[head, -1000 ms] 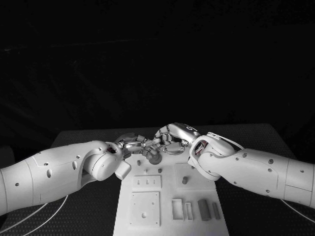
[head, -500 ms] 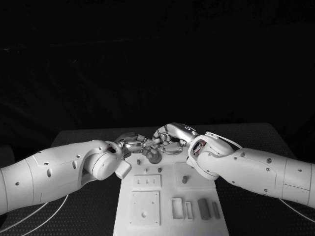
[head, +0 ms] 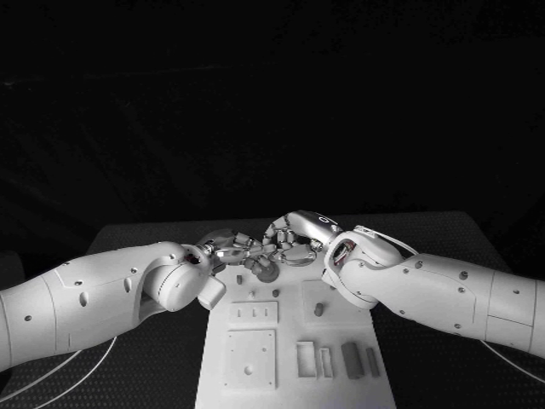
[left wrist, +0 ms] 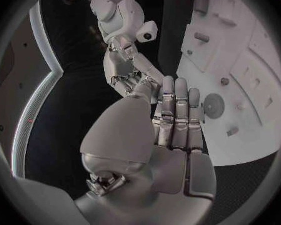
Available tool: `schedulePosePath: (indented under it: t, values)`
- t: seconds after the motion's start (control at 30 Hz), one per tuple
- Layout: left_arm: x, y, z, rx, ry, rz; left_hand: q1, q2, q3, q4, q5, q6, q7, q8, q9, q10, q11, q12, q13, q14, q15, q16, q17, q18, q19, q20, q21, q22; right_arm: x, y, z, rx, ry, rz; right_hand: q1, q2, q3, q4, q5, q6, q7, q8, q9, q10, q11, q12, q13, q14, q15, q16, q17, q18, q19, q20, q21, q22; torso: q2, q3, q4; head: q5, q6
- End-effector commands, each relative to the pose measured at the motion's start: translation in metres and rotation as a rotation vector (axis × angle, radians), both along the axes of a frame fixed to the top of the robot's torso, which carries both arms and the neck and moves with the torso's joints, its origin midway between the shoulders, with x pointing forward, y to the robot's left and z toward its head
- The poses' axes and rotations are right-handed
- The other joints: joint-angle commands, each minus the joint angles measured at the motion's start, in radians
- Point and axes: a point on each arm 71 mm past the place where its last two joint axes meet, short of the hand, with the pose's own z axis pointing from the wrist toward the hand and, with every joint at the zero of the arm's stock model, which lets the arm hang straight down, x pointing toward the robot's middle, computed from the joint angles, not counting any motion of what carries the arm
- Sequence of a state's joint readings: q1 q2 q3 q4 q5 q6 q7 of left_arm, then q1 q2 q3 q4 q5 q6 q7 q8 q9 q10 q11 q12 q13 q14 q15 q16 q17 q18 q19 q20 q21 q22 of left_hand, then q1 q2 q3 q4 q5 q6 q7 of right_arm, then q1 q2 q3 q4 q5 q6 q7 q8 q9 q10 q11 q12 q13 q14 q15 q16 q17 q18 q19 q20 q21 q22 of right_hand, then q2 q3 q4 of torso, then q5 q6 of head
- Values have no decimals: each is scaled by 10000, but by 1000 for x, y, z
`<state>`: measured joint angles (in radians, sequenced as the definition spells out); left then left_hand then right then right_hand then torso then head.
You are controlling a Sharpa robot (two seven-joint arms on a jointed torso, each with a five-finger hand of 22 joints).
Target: Assemble the parts on the task board
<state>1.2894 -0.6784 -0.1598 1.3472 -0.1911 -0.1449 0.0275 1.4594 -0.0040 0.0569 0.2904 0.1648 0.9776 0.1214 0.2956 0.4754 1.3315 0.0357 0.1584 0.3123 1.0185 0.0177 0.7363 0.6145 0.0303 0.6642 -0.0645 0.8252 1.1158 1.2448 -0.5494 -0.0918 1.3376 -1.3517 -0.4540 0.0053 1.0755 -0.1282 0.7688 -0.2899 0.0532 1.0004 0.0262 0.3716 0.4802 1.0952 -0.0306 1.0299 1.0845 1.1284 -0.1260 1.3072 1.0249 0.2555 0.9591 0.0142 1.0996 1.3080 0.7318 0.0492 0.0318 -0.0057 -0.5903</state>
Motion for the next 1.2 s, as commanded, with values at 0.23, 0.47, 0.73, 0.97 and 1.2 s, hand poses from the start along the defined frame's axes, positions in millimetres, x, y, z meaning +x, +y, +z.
schedulePosePath:
  t: [0.23, 0.47, 0.73, 0.97, 1.2]
  values:
    - [0, -3, 3, 53, -182, -64, -1367, -559, -79, 20, 1577, 242, -69, 7, 67, 139, -62, 159, 189, 3, -21, 48, -22, 79, -122, -178, 178, -217, -1, 1, -3, -168, 192, 114, -8, 102, 85, -1, -43, 668, 539, 15, 453, -73, 24, 67, -4, 20, -40, 34, -18, 63, 33, -54, 47, 115, -2, 5, -6, 0, 7]
    - [-1, -3, 2, 146, -64, -120, -2877, -1228, 298, -1, 3560, 136, -37, -10, 272, -155, -43, 612, 519, -97, -35, 199, 63, 52, -333, -197, 343, -312, -1, 2, -3, -177, 200, 124, -8, 109, 88, 0, -43, 670, 539, 15, 455, -74, 24, 73, -7, 18, -40, 34, -21, 63, 32, -56, 47, 113, 1, 1, 2, -25, -2]
    - [-2, -4, 0, 204, 146, -276, -3447, -1479, 701, -61, 4191, 90, -39, 33, 495, -512, -32, 1079, 824, -260, 14, 283, 101, 10, -624, -145, 426, -395, 0, 2, -4, -182, 202, 112, -10, 117, 90, 1, -43, 673, 538, 15, 457, -75, 23, 80, -10, 18, -40, 34, -24, 63, 31, -57, 48, 111, 4, -6, -1, -45, -36]
    - [-2, -5, -1, 269, 261, -305, -3126, -1408, 950, -568, 5339, 360, -232, 345, 1022, -773, -160, 1996, 1370, -318, -28, 620, 266, -74, -817, -165, 570, -487, 0, 3, -4, -177, 202, 130, -12, 122, 91, 0, -43, 675, 537, 15, 459, -76, 22, 86, -13, 16, -40, 34, -27, 63, 30, -58, 48, 109, 2, 0, 2, -48, -63]
    - [-2, -6, -1, 286, 348, -286, -3548, -1368, 1698, -1886, 5400, 367, -305, 471, 1688, -1343, -186, 2972, 1823, -560, -10, 940, 329, -162, -991, -170, 754, -634, -1, 4, -4, -166, 208, 153, -14, 126, 93, 0, -43, 676, 537, 14, 461, -77, 22, 92, -16, 15, -41, 35, -30, 63, 28, -58, 49, 107, 1, 8, -7, -50, -95]
